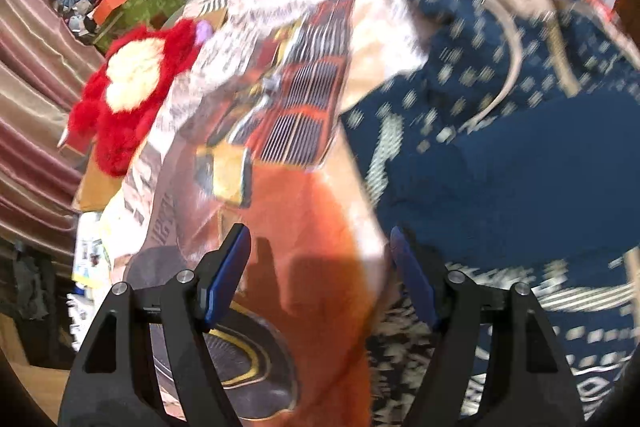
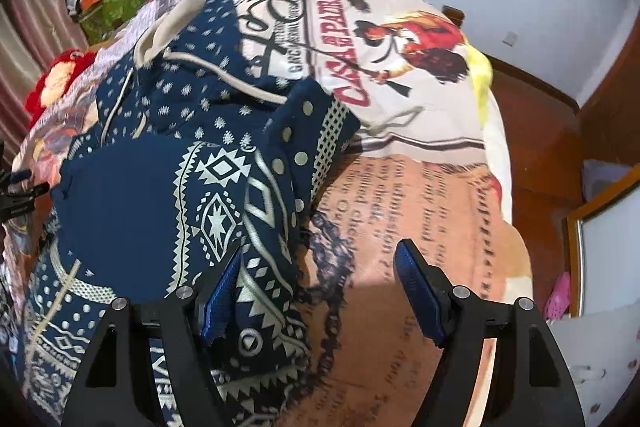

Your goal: Fold large clothes

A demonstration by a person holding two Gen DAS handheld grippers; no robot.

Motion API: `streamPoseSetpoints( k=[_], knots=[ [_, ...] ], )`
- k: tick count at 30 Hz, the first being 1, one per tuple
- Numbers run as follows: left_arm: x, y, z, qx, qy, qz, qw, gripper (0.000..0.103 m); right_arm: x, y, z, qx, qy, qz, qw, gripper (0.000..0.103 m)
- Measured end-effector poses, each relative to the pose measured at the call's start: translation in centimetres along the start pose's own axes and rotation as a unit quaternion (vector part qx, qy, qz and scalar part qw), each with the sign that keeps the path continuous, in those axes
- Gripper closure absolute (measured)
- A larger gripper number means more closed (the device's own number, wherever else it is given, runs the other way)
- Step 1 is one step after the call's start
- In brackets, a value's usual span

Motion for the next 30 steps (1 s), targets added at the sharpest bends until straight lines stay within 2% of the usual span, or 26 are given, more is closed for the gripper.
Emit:
streamPoseSetpoints(
  k=[3,6,9,12,14,16,20,22,26,30],
  knots=[
    [1.6,1.3,1.5,0.019,-0.044,0.018,0.9987,0.031,-0.3,0.7,2.0,0.020,-0.003,0.004,1.000,0.030],
    [3.8,2.1,0.9,0.010,-0.092,0.029,0.9953,0.031,-0.6,1.7,3.7,0.051,0.000,0.005,0.999,0.030],
    [6.2,1.5,-1.4,-0.019,-0.088,0.010,0.9959,0.031,-0.5,2.6,3.7,0.063,-0.017,0.000,0.998,0.030],
    [7.6,0.2,-3.6,-0.053,-0.084,0.009,0.9950,0.031,0.1,2.5,1.6,0.038,-0.032,-0.005,0.999,0.030],
    [7.8,-0.3,-4.1,-0.046,-0.086,0.008,0.9952,0.030,0.7,1.8,0.0,0.014,-0.039,-0.008,0.999,0.030],
    [7.7,-0.5,-4.1,-0.036,-0.082,0.006,0.9959,0.025,1.5,1.1,-1.2,0.004,-0.043,-0.010,0.999,0.030],
    [6.8,-0.5,-3.7,-0.048,-0.080,-0.002,0.9956,0.025,2.8,0.4,-1.7,-0.008,-0.013,-0.048,0.999,0.030],
    [6.0,0.2,-2.8,-0.041,-0.083,0.002,0.9957,0.025,2.8,0.7,-1.2,-0.011,-0.001,-0.066,0.998,0.030],
    [4.3,3.0,-0.3,-0.008,-0.098,0.018,0.9950,0.025,1.6,2.7,0.6,0.010,0.026,-0.068,0.997,0.030],
    [2.6,7.5,2.1,0.031,-0.118,0.046,0.9914,0.025,-0.6,6.2,2.0,0.032,0.056,-0.060,0.996,0.030]
  ],
)
Point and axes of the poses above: each gripper's, at about its wrist camera, not at the fingertips, and z roughly against the way its jaws point, x to its right, y to its top, the point moved 6 cm from there along -z, roughly the way its jaws point, and after that the axes turned 3 degrees about -z, right-handed, at the moved point
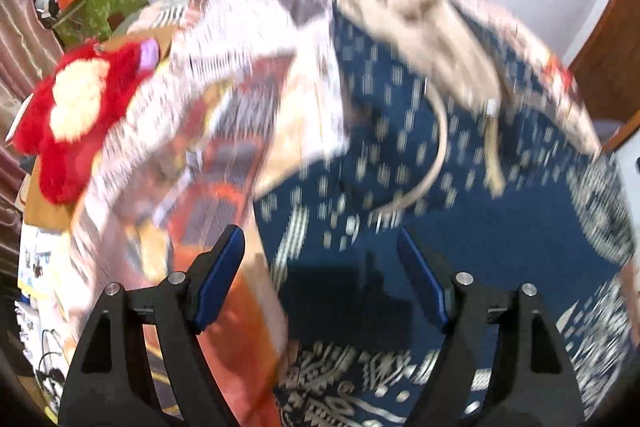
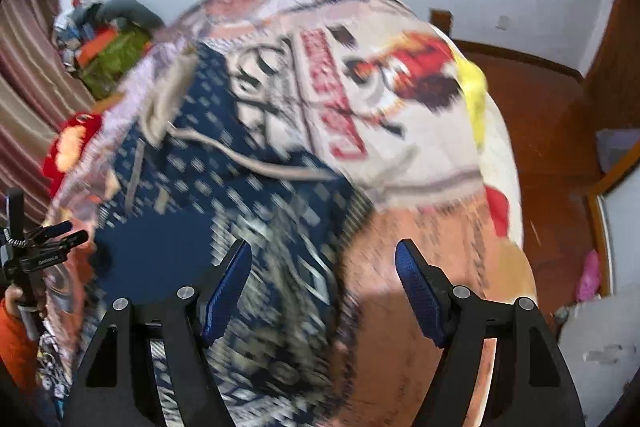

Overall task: Fold large clothes
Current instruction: 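Grasp the beige hood edge with the right gripper and lift it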

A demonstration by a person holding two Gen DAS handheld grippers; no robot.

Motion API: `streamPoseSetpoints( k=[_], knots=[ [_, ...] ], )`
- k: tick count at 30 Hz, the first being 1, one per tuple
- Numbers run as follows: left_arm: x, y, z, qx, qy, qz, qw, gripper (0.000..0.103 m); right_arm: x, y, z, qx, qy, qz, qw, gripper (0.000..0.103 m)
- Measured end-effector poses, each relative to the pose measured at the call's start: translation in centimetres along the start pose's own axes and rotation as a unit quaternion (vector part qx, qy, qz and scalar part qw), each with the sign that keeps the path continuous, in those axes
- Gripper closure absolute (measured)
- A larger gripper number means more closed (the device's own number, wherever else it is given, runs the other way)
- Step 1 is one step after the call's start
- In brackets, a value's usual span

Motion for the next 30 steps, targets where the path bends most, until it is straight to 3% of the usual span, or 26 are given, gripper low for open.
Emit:
streamPoseSetpoints(
  k=[4,8,18,20,22,23,24,25,28,30],
  knots=[
    [-0.1,4.8,0.5,0.027,-0.010,0.013,0.9995,0.025,-3.0,4.1,-0.9,0.012,0.036,-0.002,0.999,0.030],
    [-1.0,8.4,-1.1,0.028,-0.018,0.034,0.9988,0.025,-5.7,7.4,-4.0,0.004,0.055,-0.013,0.998,0.030],
    [-0.3,11.6,-10.3,-0.017,-0.087,0.094,0.9916,0.025,-10.1,12.1,-16.2,-0.044,0.072,-0.040,0.996,0.030],
    [-0.2,11.9,-11.6,-0.019,-0.097,0.103,0.9897,0.028,-10.8,12.5,-17.8,-0.047,0.076,-0.040,0.995,0.036],
    [-0.3,12.2,-12.4,-0.019,-0.110,0.115,0.9871,0.041,-11.5,12.9,-18.5,-0.028,0.071,-0.032,0.997,0.044],
    [-0.3,12.3,-12.7,-0.019,-0.115,0.121,0.9858,0.043,-11.9,13.0,-18.7,-0.018,0.075,-0.024,0.997,0.048],
    [-0.3,12.4,-12.8,-0.015,-0.122,0.127,0.9842,0.051,-12.3,13.1,-18.7,-0.014,0.081,-0.018,0.996,0.058],
    [-0.1,12.6,-12.7,-0.011,-0.135,0.131,0.9821,0.066,-12.7,13.1,-18.7,-0.013,0.088,-0.016,0.996,0.065],
    [0.7,13.0,-12.3,-0.013,-0.162,0.135,0.9773,0.096,-13.7,12.7,-18.3,-0.010,0.101,0.000,0.995,0.084],
    [1.5,13.1,-11.2,-0.009,-0.164,0.123,0.9786,0.098,-14.2,12.2,-17.7,-0.004,0.105,0.013,0.994,0.091]
  ],
)
Point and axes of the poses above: each gripper's, at about its wrist camera, not at the fingertips, and z roughly against the way its jaws point, x to its right, y to its top, the point moved 6 cm from there along -z, roughly the way its jaws point, and after that the axes turned 3 degrees about -z, right-handed, at the moved point
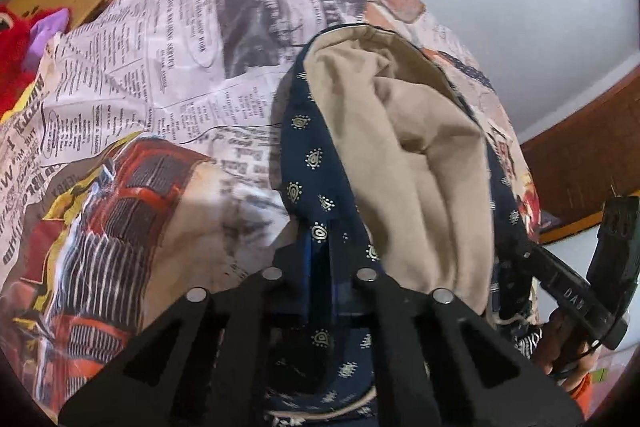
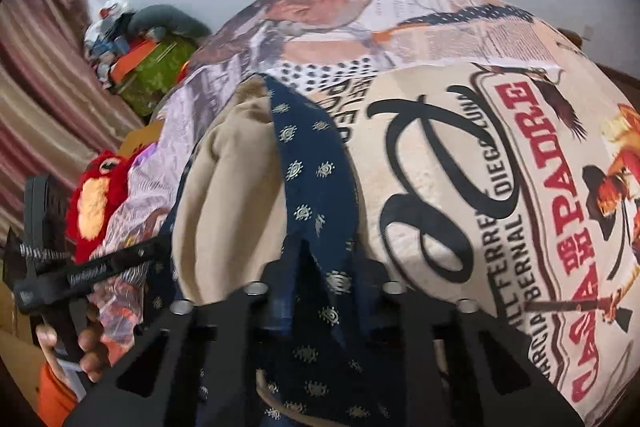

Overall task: Fold large clothes
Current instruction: 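Grasp the beige hood edge with the right gripper and lift it, then fold the hood over the jacket body with the right gripper while the left gripper holds the hood rim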

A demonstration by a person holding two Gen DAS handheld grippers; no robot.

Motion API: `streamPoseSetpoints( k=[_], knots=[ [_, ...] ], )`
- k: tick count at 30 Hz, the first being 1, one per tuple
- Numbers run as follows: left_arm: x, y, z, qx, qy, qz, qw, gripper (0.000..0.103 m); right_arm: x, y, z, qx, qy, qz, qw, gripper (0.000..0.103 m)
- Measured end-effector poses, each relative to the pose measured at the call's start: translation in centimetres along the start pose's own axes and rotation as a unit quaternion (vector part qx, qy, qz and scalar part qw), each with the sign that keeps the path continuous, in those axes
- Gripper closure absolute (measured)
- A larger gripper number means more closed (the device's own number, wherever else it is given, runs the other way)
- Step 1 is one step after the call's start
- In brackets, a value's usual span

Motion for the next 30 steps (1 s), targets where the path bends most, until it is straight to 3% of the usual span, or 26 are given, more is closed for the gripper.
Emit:
streamPoseSetpoints(
  k=[1,6,12,17,22,26,30],
  knots=[
    [0.5,-0.1,0.6,0.004,-0.001,-0.010,0.9999,0.098,-0.4,-0.3,0.5,0.002,0.003,0.007,1.000,0.095],
    [3.9,-1.7,5.1,0.025,-0.016,-0.073,0.9969,0.099,-2.1,-2.5,4.5,0.017,0.018,0.042,0.999,0.098],
    [6.7,-7.0,9.5,0.013,-0.005,-0.142,0.9897,0.099,-3.2,-6.8,9.7,0.018,0.023,0.076,0.997,0.098],
    [6.7,-13.0,10.3,-0.026,0.000,-0.170,0.9850,0.099,-3.1,-12.1,12.5,0.002,0.022,0.088,0.996,0.098],
    [5.7,-18.5,9.6,-0.064,0.021,-0.185,0.9804,0.099,-2.7,-17.7,13.2,-0.022,-0.008,0.110,0.994,0.098],
    [4.1,-20.7,8.9,-0.082,0.048,-0.165,0.9817,0.099,-1.7,-20.0,13.5,-0.029,-0.026,0.101,0.994,0.097],
    [3.5,-21.6,9.0,-0.086,0.074,-0.174,0.9782,0.098,-1.3,-20.6,14.5,-0.041,-0.025,0.092,0.995,0.097]
  ],
)
Point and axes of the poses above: each gripper's, at about its wrist camera, not at the fingertips, and z roughly against the way its jaws point, x to its right, y to its top, the point moved 6 cm from there along -z, roughly the way its jaws point, and after that the axes turned 3 degrees about -z, right-handed, at the moved point
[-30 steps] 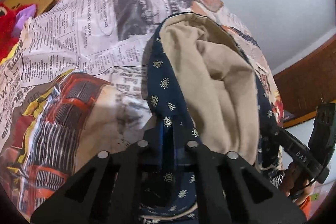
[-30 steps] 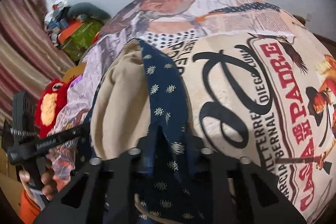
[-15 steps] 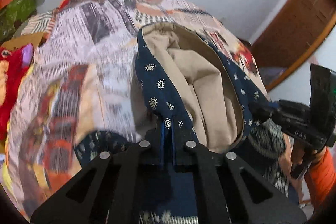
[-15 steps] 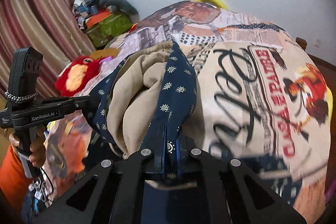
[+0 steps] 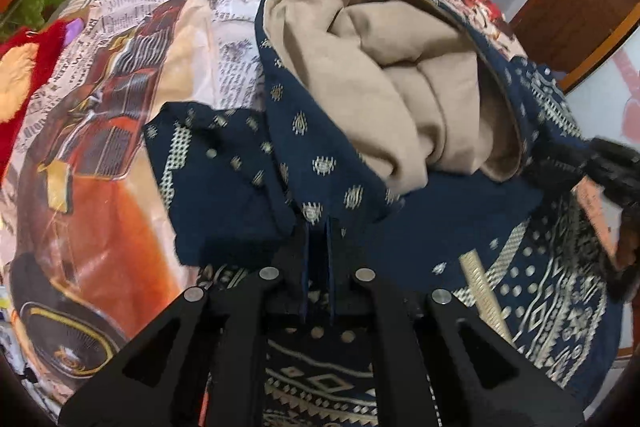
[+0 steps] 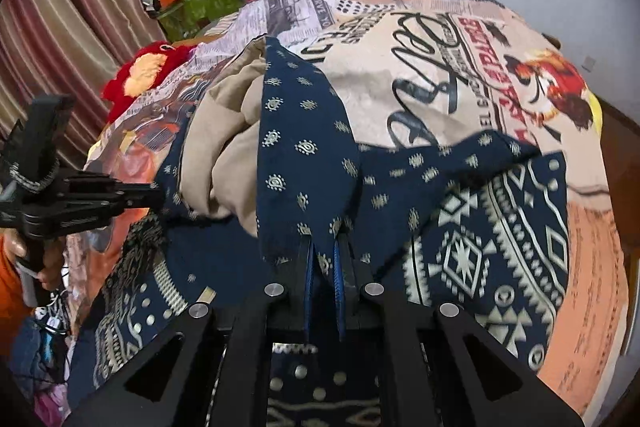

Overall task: Fold large clothes
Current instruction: 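Fold the hood over the jacket body with the right gripper while the left gripper holds the hood rim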

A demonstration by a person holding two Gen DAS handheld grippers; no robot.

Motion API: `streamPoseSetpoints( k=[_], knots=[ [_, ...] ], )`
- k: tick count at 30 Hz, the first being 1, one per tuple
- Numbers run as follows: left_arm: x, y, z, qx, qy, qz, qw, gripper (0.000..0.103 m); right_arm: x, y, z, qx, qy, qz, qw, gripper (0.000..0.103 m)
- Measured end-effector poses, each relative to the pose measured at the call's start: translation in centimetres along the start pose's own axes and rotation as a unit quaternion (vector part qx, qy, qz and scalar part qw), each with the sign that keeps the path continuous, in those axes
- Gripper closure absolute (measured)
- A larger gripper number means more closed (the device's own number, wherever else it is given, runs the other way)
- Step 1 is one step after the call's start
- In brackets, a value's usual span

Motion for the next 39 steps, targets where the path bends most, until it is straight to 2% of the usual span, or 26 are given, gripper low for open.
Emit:
streamPoseSetpoints(
  k=[3,5,7,9,12,14,16,17,19,23,29,30,31,32,33,34,35,36,39],
  knots=[
    [0.3,0.0,1.3,0.010,0.005,-0.022,0.9997,0.097,-0.3,0.3,1.4,-0.002,0.003,0.000,1.000,0.097],
    [0.1,0.7,2.7,0.033,0.016,-0.037,0.9986,0.089,-0.5,0.8,2.3,-0.001,0.008,0.004,1.000,0.097],
    [-0.3,1.9,4.1,0.057,0.021,-0.035,0.9976,0.068,-1.0,1.7,3.0,0.007,0.009,0.009,1.000,0.097],
    [-1.1,3.1,5.3,0.080,0.032,-0.031,0.9958,0.055,-1.5,3.0,3.3,0.015,0.010,0.014,1.000,0.097],
    [-2.2,5.2,5.9,0.097,0.041,-0.019,0.9942,0.053,-2.4,5.2,2.8,0.021,0.012,0.020,0.999,0.094],
    [-2.9,6.4,5.7,0.100,0.040,-0.006,0.9942,0.053,-3.0,6.5,2.1,0.025,0.012,0.022,0.999,0.082],
    [-3.8,7.9,4.8,0.098,0.039,0.007,0.9944,0.053,-3.7,8.1,1.4,0.040,0.016,0.021,0.999,0.044],
    [-4.3,8.5,4.1,0.096,0.040,0.012,0.9946,0.053,-4.1,8.7,1.2,0.051,0.017,0.023,0.998,0.038],
    [-4.9,9.4,2.7,0.087,0.038,0.021,0.9953,0.053,-4.9,10.2,0.4,0.070,0.015,0.035,0.997,0.036],
    [-6.2,11.2,-0.3,0.073,0.013,0.058,0.9955,0.053,-5.7,12.5,-2.7,0.063,0.004,0.047,0.997,0.036],
    [-7.5,12.6,-3.8,0.059,-0.058,0.131,0.9879,0.054,-5.0,14.6,-9.1,0.021,-0.026,0.039,0.999,0.037],
    [-7.6,12.8,-4.4,0.056,-0.066,0.140,0.9863,0.061,-4.8,14.8,-9.7,0.019,-0.031,0.036,0.999,0.044],
    [-7.7,12.9,-4.8,0.054,-0.070,0.144,0.9856,0.074,-4.6,14.9,-10.3,0.016,-0.031,0.029,0.999,0.054],
    [-7.7,13.0,-5.2,0.050,-0.078,0.147,0.9848,0.080,-4.3,15.0,-10.6,0.014,-0.027,0.021,0.999,0.059],
    [-7.6,13.0,-5.4,0.048,-0.084,0.149,0.9841,0.092,-4.1,15.0,-10.9,0.014,-0.022,0.012,1.000,0.069],
    [-7.6,13.1,-5.4,0.049,-0.087,0.151,0.9835,0.096,-4.0,15.1,-10.9,0.017,-0.016,0.004,1.000,0.075],
    [-7.4,13.1,-5.1,0.055,-0.090,0.152,0.9827,0.096,-4.0,15.1,-10.8,0.021,-0.010,0.001,1.000,0.079],
    [-7.3,13.1,-4.8,0.060,-0.092,0.150,0.9826,0.096,-4.0,15.1,-10.6,0.023,-0.006,0.001,1.000,0.087],
    [-6.3,13.0,-2.3,0.083,-0.091,0.128,0.9841,0.097,-4.2,14.7,-9.2,0.037,-0.002,0.006,0.999,0.093]
  ],
)
Point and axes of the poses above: each gripper's, at about its wrist camera, not at the fingertips, and z roughly against the way its jaws point, x to its right, y to its top, the point moved 6 cm from there along -z, roughly the way its jaws point, and after that the axes turned 3 degrees about -z, right-handed, at the moved point
